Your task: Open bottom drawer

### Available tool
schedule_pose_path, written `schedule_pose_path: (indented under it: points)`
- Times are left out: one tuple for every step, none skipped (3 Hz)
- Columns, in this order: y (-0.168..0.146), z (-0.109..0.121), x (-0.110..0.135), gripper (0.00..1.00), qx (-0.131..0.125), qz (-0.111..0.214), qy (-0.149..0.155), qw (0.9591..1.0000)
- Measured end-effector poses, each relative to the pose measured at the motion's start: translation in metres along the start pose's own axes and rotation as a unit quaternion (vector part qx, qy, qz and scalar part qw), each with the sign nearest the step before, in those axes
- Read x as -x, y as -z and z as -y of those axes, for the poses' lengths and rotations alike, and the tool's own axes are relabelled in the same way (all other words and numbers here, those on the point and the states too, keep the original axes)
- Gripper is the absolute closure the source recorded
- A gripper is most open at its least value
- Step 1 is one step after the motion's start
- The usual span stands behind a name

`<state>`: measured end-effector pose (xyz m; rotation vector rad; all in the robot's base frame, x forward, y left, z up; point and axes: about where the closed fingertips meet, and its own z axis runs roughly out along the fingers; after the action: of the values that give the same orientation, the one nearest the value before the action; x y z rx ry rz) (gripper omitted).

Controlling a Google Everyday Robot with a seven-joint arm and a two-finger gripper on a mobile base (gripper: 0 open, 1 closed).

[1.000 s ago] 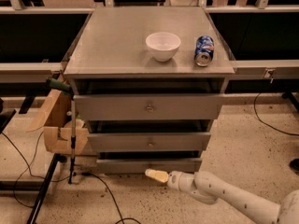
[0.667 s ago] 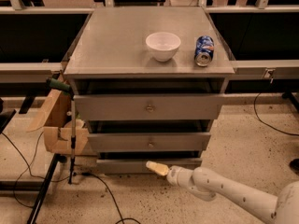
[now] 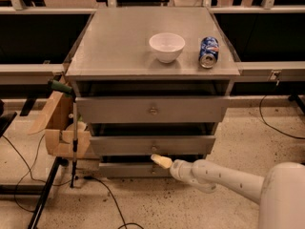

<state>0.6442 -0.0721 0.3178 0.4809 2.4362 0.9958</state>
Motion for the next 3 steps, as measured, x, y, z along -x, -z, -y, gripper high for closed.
schedule_pose_path:
  points:
    - [-0.003,0.004,0.011,0.00,-0.044,-0.021,0.020,0.9986]
    - [-0.004,0.022,0.008,0.00,-0.092,-0.058,0.070,0.9916]
    - [-0.003,0.042,-0.005,0.00,-0.136,-0.094,0.135,0.9770]
